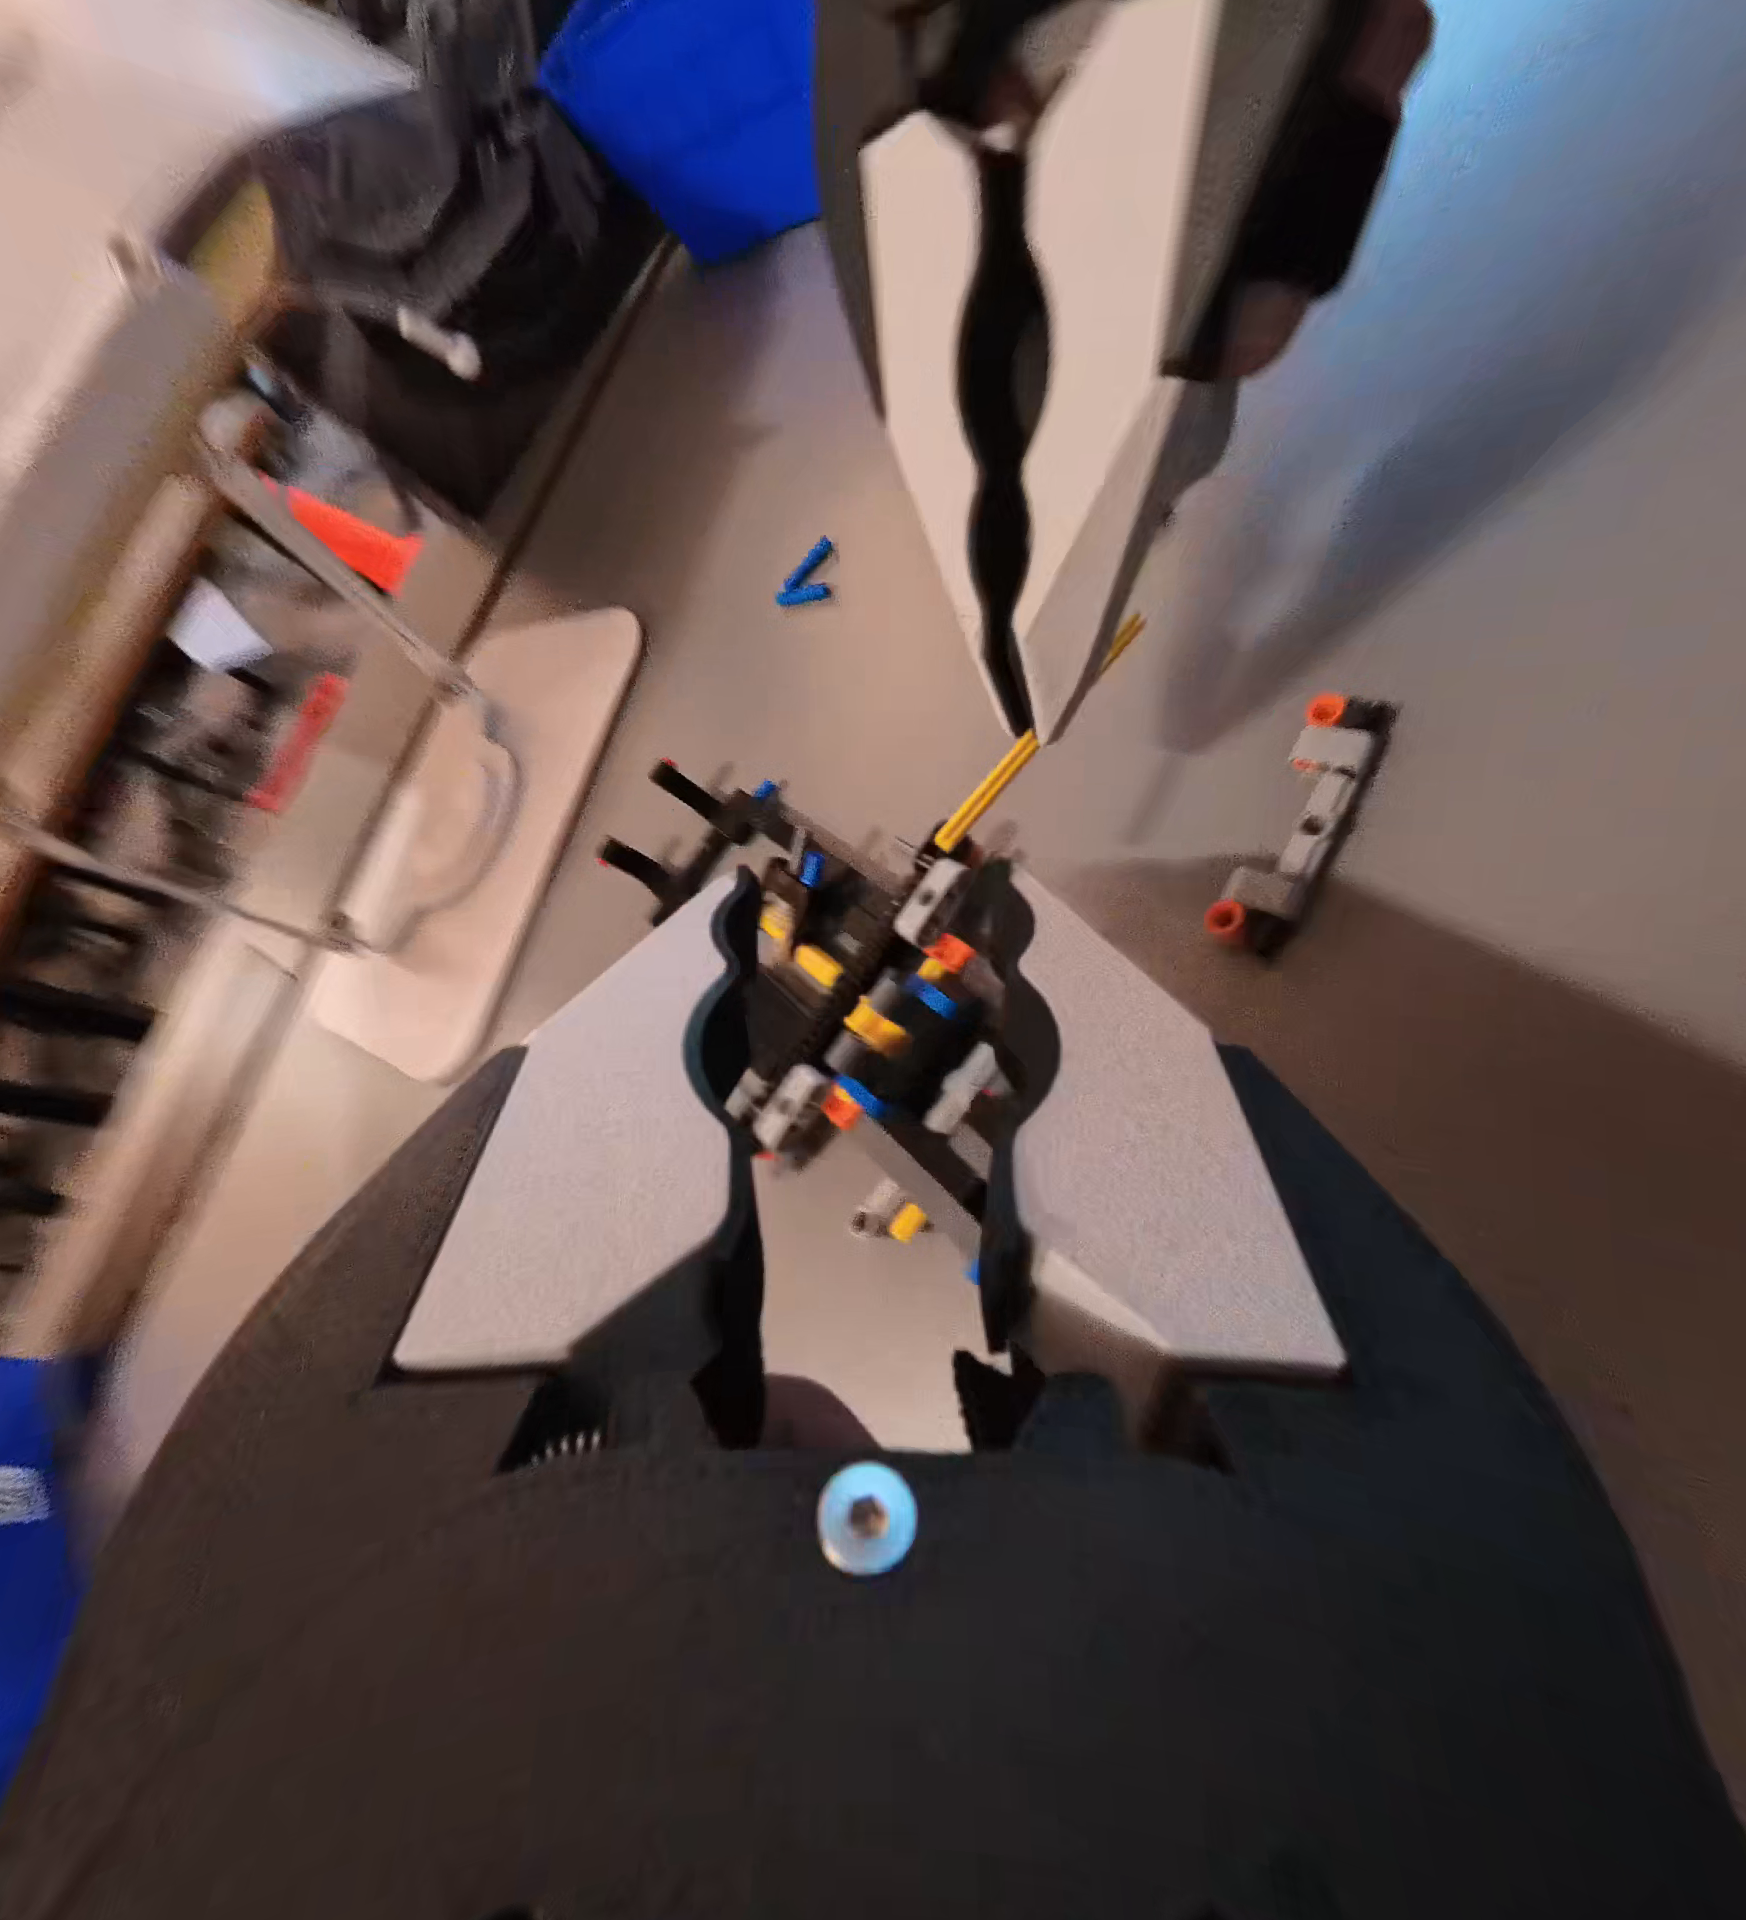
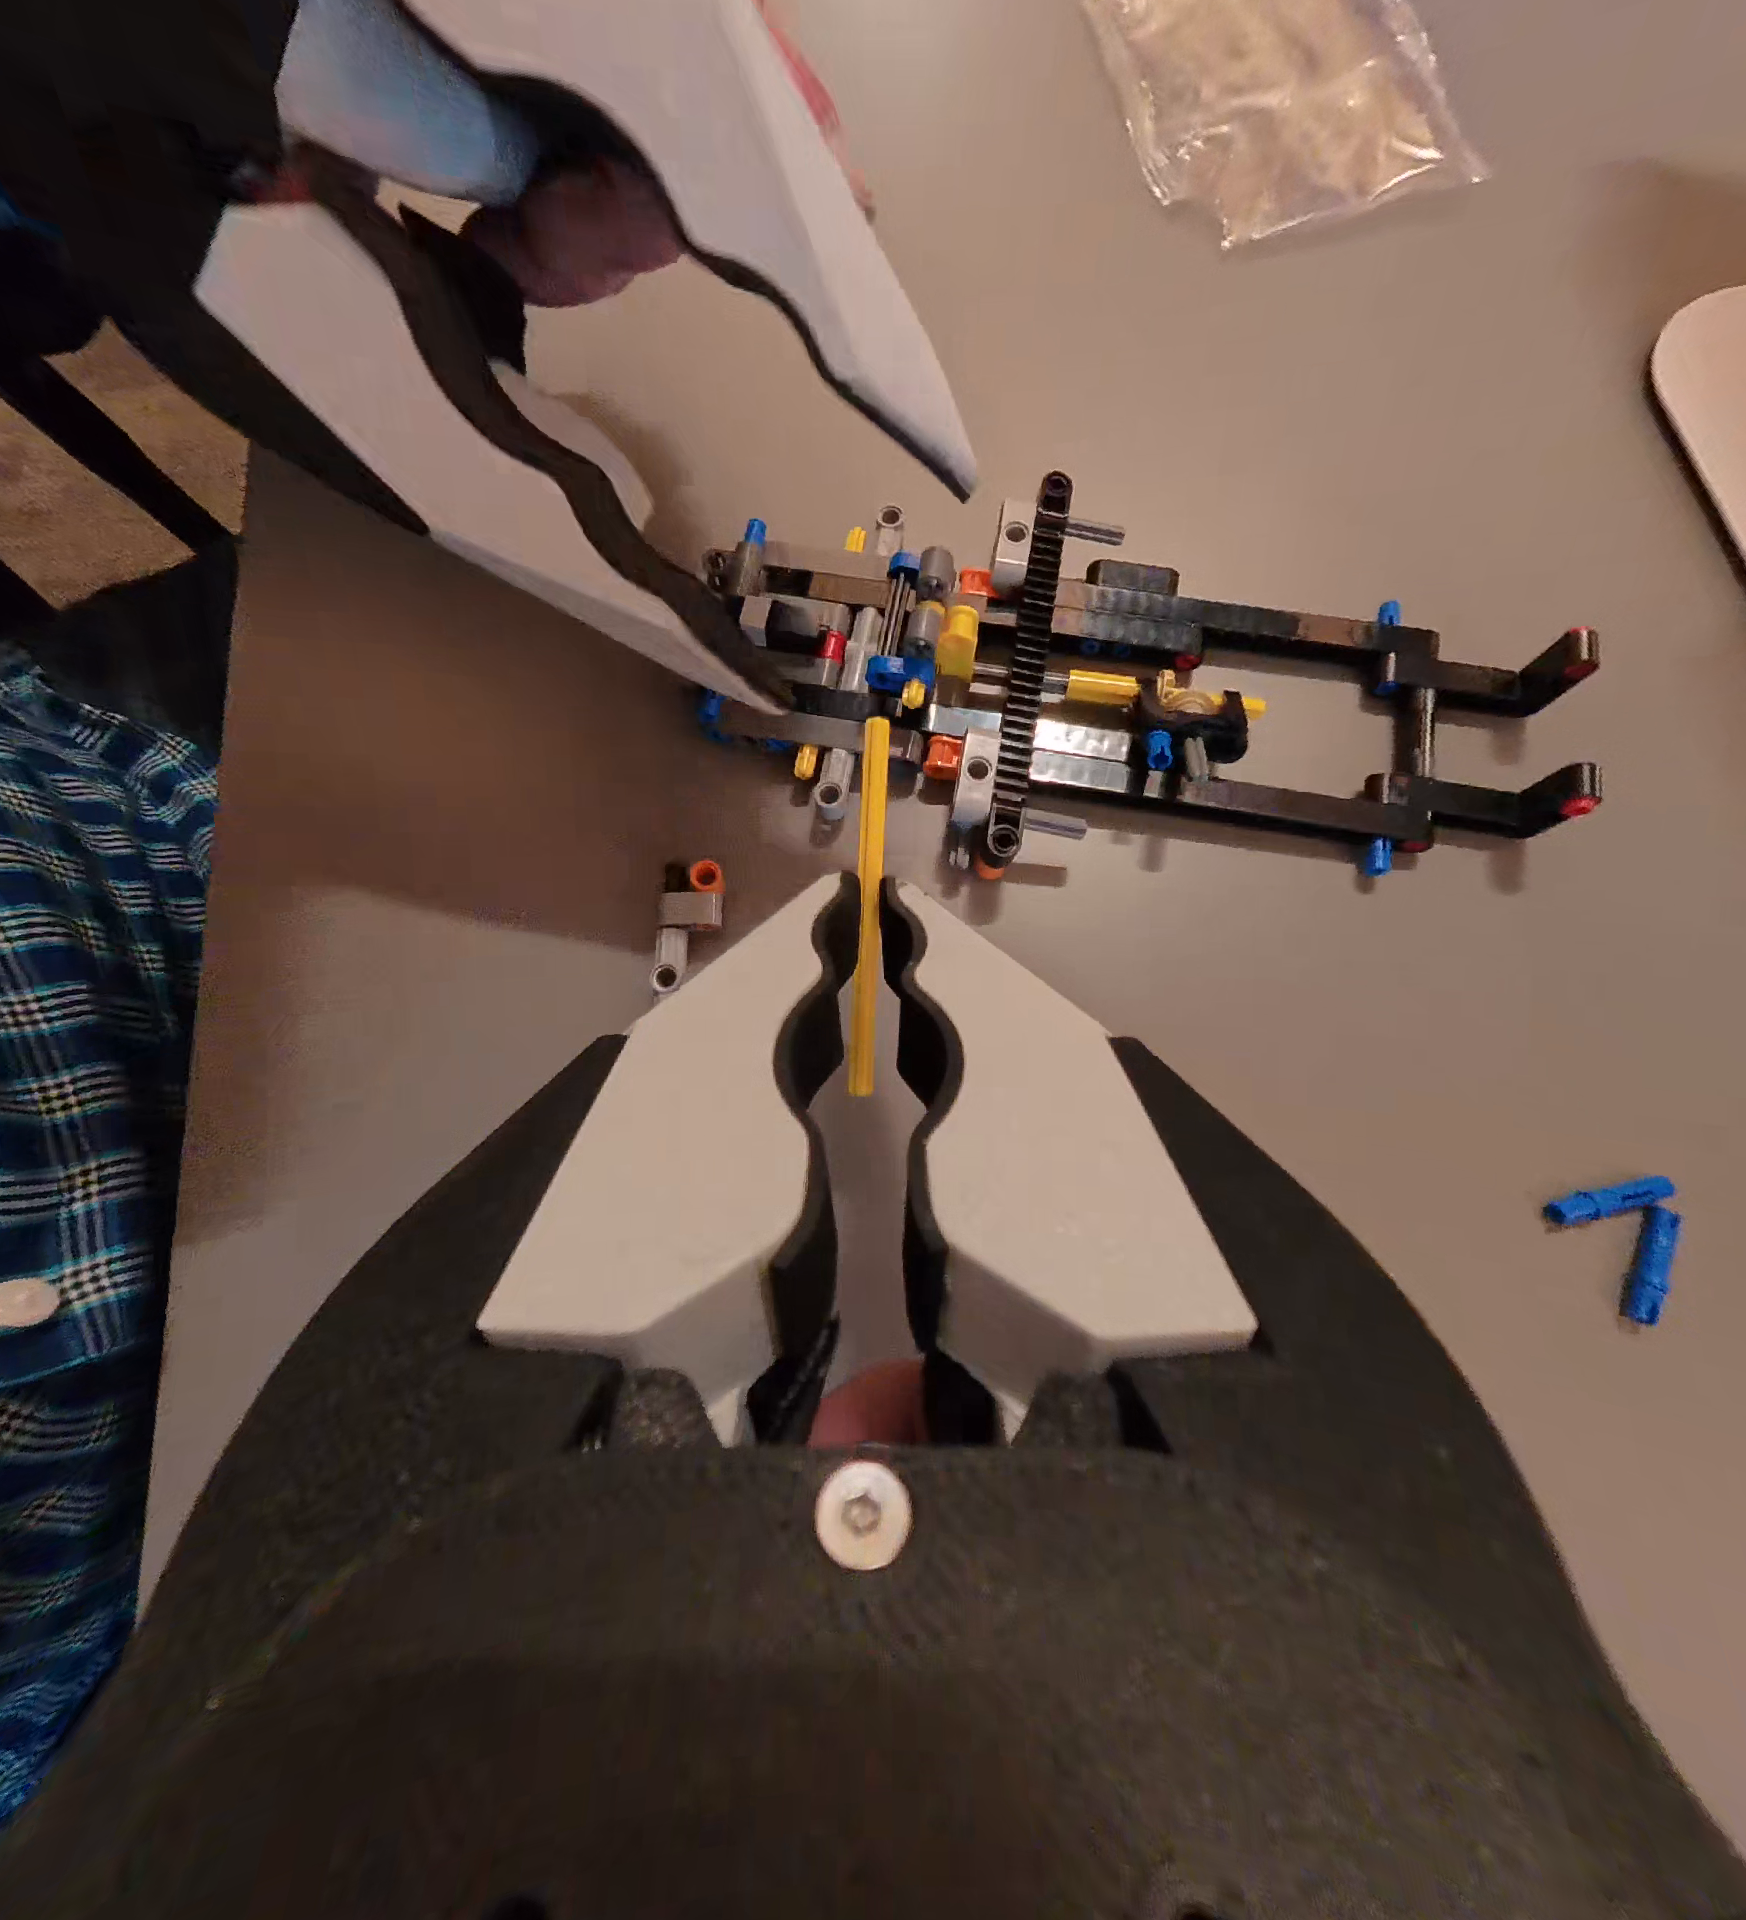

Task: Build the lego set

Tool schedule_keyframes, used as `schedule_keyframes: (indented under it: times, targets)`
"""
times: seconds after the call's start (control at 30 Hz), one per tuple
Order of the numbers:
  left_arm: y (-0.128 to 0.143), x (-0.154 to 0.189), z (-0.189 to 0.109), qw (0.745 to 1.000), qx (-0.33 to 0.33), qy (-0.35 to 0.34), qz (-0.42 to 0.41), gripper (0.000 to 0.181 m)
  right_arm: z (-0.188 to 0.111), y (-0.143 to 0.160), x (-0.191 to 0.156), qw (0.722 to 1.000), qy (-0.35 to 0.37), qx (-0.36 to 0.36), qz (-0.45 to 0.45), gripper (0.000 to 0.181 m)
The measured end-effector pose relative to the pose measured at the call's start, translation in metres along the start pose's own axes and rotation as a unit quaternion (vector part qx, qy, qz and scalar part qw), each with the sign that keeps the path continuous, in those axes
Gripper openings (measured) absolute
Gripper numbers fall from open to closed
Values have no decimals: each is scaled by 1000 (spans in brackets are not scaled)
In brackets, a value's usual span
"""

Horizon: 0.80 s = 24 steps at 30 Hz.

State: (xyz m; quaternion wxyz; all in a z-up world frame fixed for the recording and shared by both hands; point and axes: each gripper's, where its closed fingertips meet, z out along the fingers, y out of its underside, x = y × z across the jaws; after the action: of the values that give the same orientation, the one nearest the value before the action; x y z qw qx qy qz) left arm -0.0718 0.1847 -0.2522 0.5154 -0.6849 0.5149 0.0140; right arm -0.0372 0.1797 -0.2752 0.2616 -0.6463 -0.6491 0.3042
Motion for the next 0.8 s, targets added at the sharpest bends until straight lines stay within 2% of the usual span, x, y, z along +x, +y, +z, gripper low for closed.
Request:
schedule_keyframes:
  times: [0.07,0.13,0.23,0.3,0.37,0.47,0.53,0.67,0.8]
  targets:
    - [-6,1,4,996,-3,-20,92,35,0,-4,0,1000,-16,4,11,0]
    - [-11,3,9,988,-3,-30,148,29,0,-8,-4,999,-40,9,22,0]
    - [-5,17,18,980,-20,-11,197,24,1,-13,-9,997,-66,16,31,0]
    - [-2,20,20,975,-25,-19,222,9,2,-14,-11,996,-75,19,33,0]
    - [0,22,20,974,-28,-17,222,1,3,-16,-11,996,-76,27,35,0]
    - [1,19,18,977,-24,-33,208,1,0,-20,-9,996,-71,45,30,1]
    - [1,16,15,980,-22,-34,197,1,-5,-16,-5,998,-49,39,11,18]
    - [3,15,10,983,-14,-19,182,1,-12,-8,-8,997,-13,31,-66,16]
    - [1,18,9,983,-3,-5,182,1,-4,-6,-10,993,23,16,-117,1]
